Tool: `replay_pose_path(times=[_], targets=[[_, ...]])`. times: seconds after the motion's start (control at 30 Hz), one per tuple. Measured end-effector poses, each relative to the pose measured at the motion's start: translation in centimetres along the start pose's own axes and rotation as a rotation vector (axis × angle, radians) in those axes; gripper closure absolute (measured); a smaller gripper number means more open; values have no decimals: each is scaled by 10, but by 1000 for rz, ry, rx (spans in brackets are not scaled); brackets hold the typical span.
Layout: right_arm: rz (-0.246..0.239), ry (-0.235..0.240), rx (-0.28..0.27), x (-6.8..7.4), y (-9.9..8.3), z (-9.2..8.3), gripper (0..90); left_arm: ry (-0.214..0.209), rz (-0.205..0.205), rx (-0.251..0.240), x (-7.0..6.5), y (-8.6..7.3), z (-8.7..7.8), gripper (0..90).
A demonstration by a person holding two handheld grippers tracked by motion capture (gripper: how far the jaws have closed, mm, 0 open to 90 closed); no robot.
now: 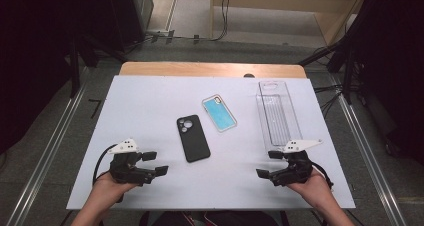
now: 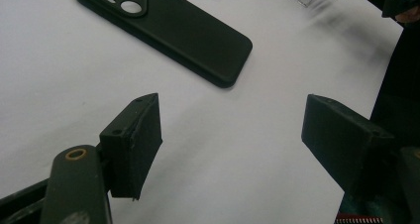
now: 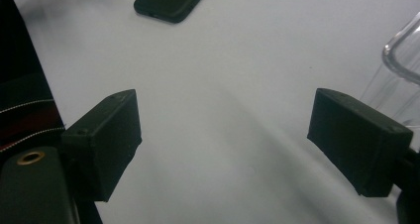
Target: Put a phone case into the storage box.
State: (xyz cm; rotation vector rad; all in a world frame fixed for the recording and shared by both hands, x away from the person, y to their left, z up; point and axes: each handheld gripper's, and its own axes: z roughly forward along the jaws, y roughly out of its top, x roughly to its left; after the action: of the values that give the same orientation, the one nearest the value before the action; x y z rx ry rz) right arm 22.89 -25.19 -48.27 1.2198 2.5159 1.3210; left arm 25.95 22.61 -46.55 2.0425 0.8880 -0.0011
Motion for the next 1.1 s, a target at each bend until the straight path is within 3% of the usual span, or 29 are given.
replay_pose_path(times=[1.1], targets=[[6,10,7,-1,-2,0,113,-10,-2,2,0,2,1,240]])
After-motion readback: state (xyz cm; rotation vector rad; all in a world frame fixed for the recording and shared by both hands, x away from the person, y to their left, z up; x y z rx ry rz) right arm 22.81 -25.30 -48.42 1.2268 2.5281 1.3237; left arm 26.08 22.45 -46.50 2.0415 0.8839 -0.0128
